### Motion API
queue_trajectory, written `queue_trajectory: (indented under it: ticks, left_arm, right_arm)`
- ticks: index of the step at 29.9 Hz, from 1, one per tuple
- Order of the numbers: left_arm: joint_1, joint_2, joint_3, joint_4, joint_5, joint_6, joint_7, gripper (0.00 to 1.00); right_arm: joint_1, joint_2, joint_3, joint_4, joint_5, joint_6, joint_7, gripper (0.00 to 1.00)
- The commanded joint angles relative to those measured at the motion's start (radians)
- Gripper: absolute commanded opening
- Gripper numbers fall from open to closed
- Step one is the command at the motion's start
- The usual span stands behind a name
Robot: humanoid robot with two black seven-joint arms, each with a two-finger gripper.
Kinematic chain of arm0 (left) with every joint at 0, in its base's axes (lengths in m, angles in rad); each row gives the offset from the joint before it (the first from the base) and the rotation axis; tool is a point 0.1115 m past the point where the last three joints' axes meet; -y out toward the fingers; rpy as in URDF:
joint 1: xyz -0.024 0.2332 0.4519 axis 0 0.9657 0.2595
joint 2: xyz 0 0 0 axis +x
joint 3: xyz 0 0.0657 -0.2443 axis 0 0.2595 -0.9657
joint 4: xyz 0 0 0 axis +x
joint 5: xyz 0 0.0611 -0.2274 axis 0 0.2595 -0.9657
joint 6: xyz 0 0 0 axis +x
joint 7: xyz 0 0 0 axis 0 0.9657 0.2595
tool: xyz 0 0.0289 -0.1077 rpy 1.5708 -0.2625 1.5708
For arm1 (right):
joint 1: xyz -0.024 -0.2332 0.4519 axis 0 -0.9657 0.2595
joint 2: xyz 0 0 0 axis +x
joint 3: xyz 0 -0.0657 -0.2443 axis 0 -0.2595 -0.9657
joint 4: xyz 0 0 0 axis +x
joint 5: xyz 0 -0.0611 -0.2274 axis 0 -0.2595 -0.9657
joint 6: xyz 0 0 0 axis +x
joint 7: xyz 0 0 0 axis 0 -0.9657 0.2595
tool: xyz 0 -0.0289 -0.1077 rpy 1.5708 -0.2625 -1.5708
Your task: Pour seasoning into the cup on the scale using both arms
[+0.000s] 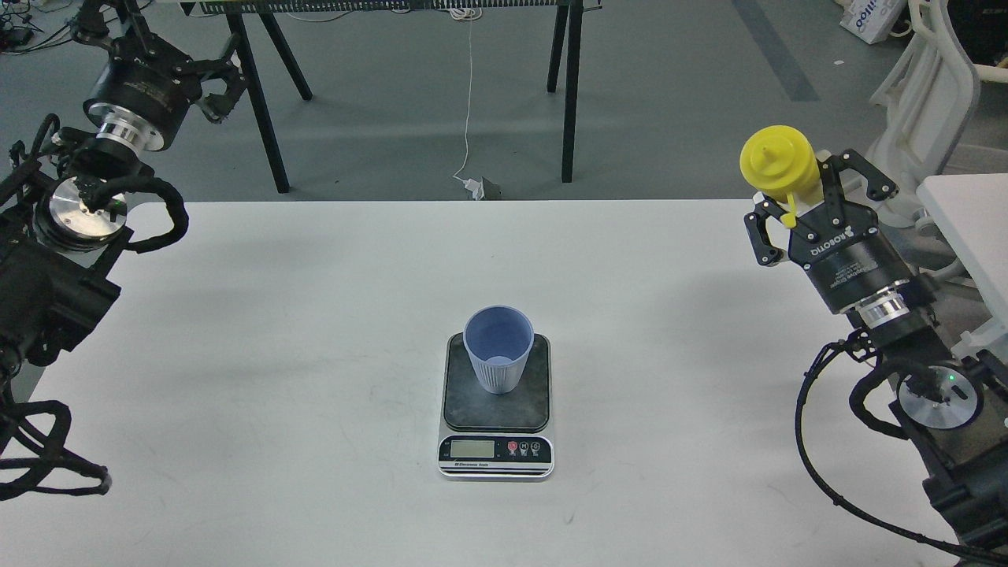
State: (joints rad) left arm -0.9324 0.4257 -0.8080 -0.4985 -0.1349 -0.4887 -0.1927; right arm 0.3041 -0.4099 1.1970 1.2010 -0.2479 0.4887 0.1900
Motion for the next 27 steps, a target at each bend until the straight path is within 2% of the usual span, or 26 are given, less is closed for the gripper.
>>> queue_trajectory:
  ticks: [1, 4, 8, 13, 17, 23, 27]
  left_arm:
    - [0.001, -0.004, 0.001, 0.000, 0.000, 0.000, -0.001, 1.00]
    - [0.001, -0.013, 0.007, 0.000, 0.001, 0.007, 0.001, 1.00]
    - [0.003, -0.019, 0.018, 0.000, 0.009, 0.018, 0.006, 1.00]
    - [0.006, -0.018, 0.015, 0.002, 0.008, 0.016, -0.001, 1.00]
    - [0.007, -0.022, 0.004, 0.003, 0.003, 0.015, -0.002, 1.00]
    - [0.021, -0.039, 0.004, 0.005, 0.000, 0.002, -0.042, 1.00]
    - [0.029, -0.032, 0.004, 0.005, -0.002, 0.002, -0.053, 1.00]
  right_arm:
    - [0.119, -0.001, -0.031, 0.005, -0.183, 0.000, -0.001, 0.42]
    - [0.228, -0.003, -0.127, 0.006, -0.231, -0.011, -0.001, 0.40]
    - [0.357, -0.009, -0.230, 0.000, -0.310, -0.093, 0.000, 0.39]
    - [0.522, -0.036, -0.433, -0.001, -0.523, -0.151, 0.002, 0.39]
    - [0.697, -0.058, -0.630, -0.006, -0.591, -0.177, 0.008, 0.39]
    - [0.943, -0.047, -0.934, -0.026, -0.715, -0.229, 0.017, 0.39]
    - [0.984, 0.003, -1.048, -0.026, -0.827, -0.277, 0.028, 0.38]
